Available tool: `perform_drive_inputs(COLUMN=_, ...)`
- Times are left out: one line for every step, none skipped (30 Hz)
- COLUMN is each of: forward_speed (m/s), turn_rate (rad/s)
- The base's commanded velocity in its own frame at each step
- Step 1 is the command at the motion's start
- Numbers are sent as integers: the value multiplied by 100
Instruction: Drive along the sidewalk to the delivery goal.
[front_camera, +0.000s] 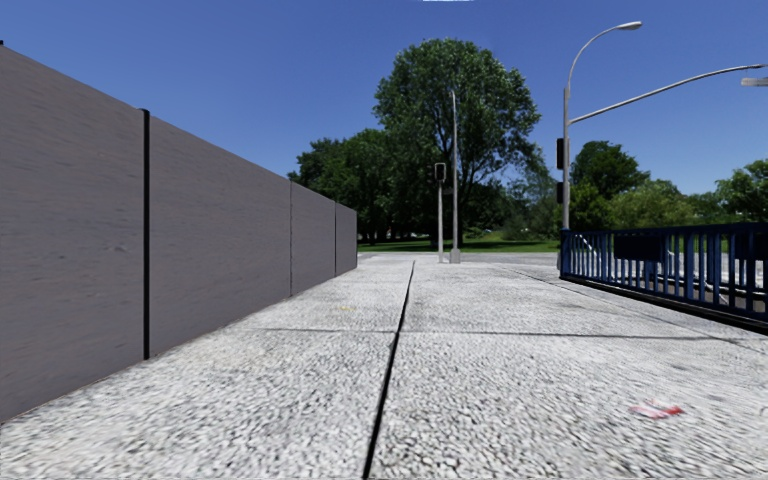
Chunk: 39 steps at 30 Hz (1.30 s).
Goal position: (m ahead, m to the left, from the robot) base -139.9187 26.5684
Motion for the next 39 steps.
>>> perform_drive_inputs(forward_speed=95, turn_rate=-58)
perform_drive_inputs(forward_speed=95, turn_rate=-58)
perform_drive_inputs(forward_speed=95, turn_rate=-58)
perform_drive_inputs(forward_speed=95, turn_rate=-58)
perform_drive_inputs(forward_speed=95, turn_rate=-58)
perform_drive_inputs(forward_speed=95, turn_rate=-58)
perform_drive_inputs(forward_speed=95, turn_rate=-58)
perform_drive_inputs(forward_speed=95, turn_rate=-58)
perform_drive_inputs(forward_speed=95, turn_rate=-58)
perform_drive_inputs(forward_speed=95, turn_rate=-58)
perform_drive_inputs(forward_speed=96, turn_rate=-58)
perform_drive_inputs(forward_speed=96, turn_rate=-58)
perform_drive_inputs(forward_speed=96, turn_rate=-58)
perform_drive_inputs(forward_speed=96, turn_rate=-59)
perform_drive_inputs(forward_speed=96, turn_rate=-60)
perform_drive_inputs(forward_speed=96, turn_rate=-63)
perform_drive_inputs(forward_speed=96, turn_rate=-64)
perform_drive_inputs(forward_speed=96, turn_rate=-64)
perform_drive_inputs(forward_speed=96, turn_rate=-66)
perform_drive_inputs(forward_speed=96, turn_rate=-71)
perform_drive_inputs(forward_speed=96, turn_rate=-77)
perform_drive_inputs(forward_speed=96, turn_rate=-79)
perform_drive_inputs(forward_speed=96, turn_rate=-79)
perform_drive_inputs(forward_speed=97, turn_rate=-80)
perform_drive_inputs(forward_speed=97, turn_rate=-80)
perform_drive_inputs(forward_speed=97, turn_rate=-80)
perform_drive_inputs(forward_speed=97, turn_rate=-80)
perform_drive_inputs(forward_speed=97, turn_rate=-80)
perform_drive_inputs(forward_speed=97, turn_rate=-80)
perform_drive_inputs(forward_speed=97, turn_rate=-80)
perform_drive_inputs(forward_speed=99, turn_rate=-80)
perform_drive_inputs(forward_speed=99, turn_rate=-80)
perform_drive_inputs(forward_speed=100, turn_rate=-80)
perform_drive_inputs(forward_speed=101, turn_rate=-80)
perform_drive_inputs(forward_speed=103, turn_rate=-80)
perform_drive_inputs(forward_speed=103, turn_rate=-80)
perform_drive_inputs(forward_speed=105, turn_rate=-80)
perform_drive_inputs(forward_speed=108, turn_rate=-80)
perform_drive_inputs(forward_speed=113, turn_rate=-80)
